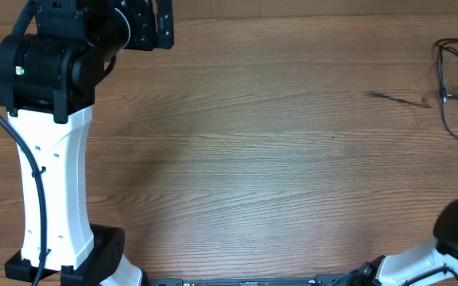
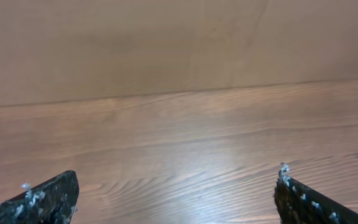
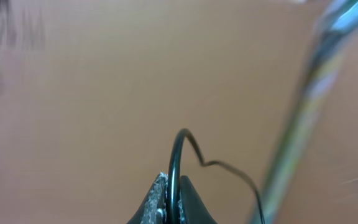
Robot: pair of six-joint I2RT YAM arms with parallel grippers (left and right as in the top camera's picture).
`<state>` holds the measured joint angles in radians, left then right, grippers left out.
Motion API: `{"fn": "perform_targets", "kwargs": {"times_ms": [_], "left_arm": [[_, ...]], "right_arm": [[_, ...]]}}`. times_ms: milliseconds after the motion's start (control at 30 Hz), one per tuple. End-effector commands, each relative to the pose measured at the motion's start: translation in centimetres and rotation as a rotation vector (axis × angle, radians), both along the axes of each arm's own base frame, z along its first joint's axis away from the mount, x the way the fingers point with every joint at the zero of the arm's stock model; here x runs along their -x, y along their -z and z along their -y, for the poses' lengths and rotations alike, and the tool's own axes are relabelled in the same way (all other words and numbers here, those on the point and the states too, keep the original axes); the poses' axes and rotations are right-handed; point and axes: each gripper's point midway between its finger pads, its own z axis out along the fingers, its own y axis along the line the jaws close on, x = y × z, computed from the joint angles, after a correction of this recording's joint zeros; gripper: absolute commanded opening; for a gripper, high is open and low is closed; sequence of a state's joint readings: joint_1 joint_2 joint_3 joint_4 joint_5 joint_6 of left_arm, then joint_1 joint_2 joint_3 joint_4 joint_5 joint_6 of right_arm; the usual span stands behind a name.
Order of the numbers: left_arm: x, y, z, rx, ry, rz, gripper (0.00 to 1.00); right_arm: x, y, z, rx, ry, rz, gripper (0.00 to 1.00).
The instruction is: Untangle cables
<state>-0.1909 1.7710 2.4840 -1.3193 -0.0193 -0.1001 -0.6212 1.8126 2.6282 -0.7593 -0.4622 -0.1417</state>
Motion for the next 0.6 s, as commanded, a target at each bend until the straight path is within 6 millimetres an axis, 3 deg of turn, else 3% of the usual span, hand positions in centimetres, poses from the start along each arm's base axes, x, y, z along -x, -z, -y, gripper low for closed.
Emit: {"fn": "perform_targets", "kwargs": {"times_ms": [0, 100, 333, 433, 567], "left_arm": [[0.6, -0.4, 0.0, -0.073, 0.003, 0.014, 1.0], [1.0, -0.2, 0.7, -0.136, 0.009, 0.014, 1.0], [1.8, -0.2, 2.0, -0.242, -0.02, 0.026, 1.0], [2.4, 0.1, 3.1, -0.243, 0.01, 0.014, 1.0], [3.3, 0.8, 4.4, -0.244, 0.049, -0.016, 1.0]], "right_arm": [[8.9, -7.8, -2.0, 0.085, 0.128, 0.191, 0.04], [11.1, -7.9, 1.0, 0.094, 0.238, 0.189, 0.04], [11.5, -4.2, 9.5, 0.045, 0.397, 0.112, 0.04], [10.4, -1.4, 13.1, 0.039, 0.397, 0.06, 0.04], [7.8, 4.4, 17.6, -0.004, 0.304, -0.047, 0.04]]}}
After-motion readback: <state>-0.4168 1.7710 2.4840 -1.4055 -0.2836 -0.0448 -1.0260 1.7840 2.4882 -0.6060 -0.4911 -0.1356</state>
